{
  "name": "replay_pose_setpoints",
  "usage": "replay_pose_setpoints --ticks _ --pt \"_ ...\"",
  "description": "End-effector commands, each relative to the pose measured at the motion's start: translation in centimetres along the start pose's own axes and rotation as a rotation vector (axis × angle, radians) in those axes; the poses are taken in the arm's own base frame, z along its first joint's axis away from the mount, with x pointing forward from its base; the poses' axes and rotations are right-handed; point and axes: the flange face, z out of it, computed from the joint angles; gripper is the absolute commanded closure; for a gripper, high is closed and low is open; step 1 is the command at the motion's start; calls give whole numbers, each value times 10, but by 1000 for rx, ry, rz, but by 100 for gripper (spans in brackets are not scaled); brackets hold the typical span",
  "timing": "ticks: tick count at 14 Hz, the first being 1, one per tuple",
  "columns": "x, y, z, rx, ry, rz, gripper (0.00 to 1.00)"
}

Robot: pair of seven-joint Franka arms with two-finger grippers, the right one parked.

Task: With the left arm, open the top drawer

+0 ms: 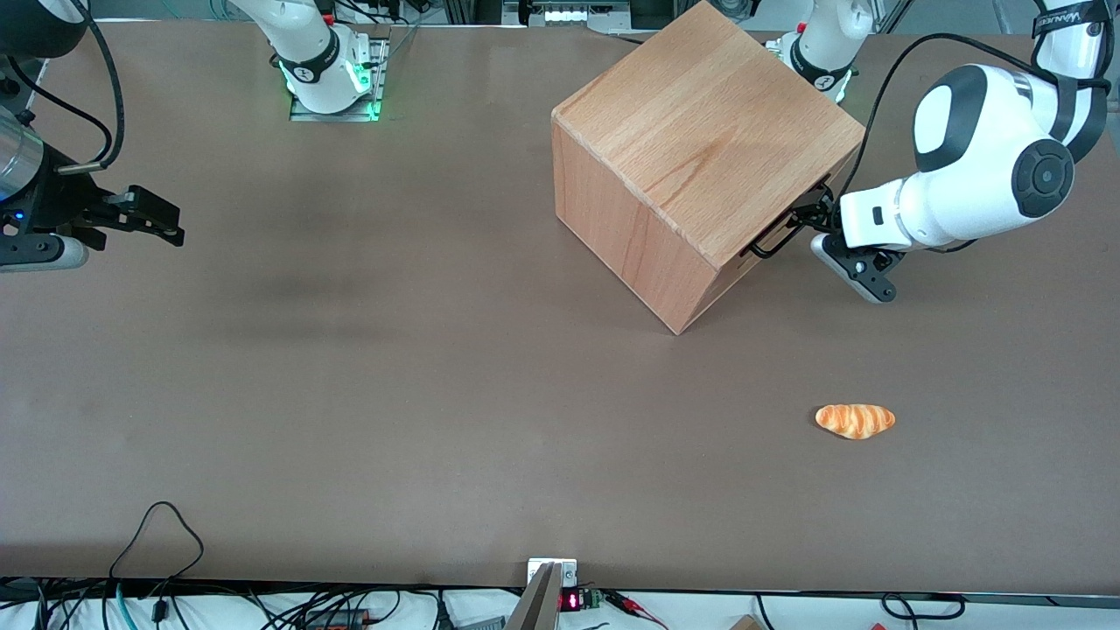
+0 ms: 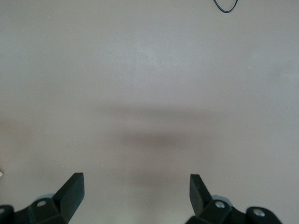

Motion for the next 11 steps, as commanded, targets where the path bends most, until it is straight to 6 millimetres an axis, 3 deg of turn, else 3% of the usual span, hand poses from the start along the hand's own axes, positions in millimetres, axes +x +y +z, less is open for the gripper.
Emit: replay_pose_setpoints --ticks 1,11 --pt "-4 -1 9 -20 19 30 0" --pt "-1 -11 30 -1 34 97 0"
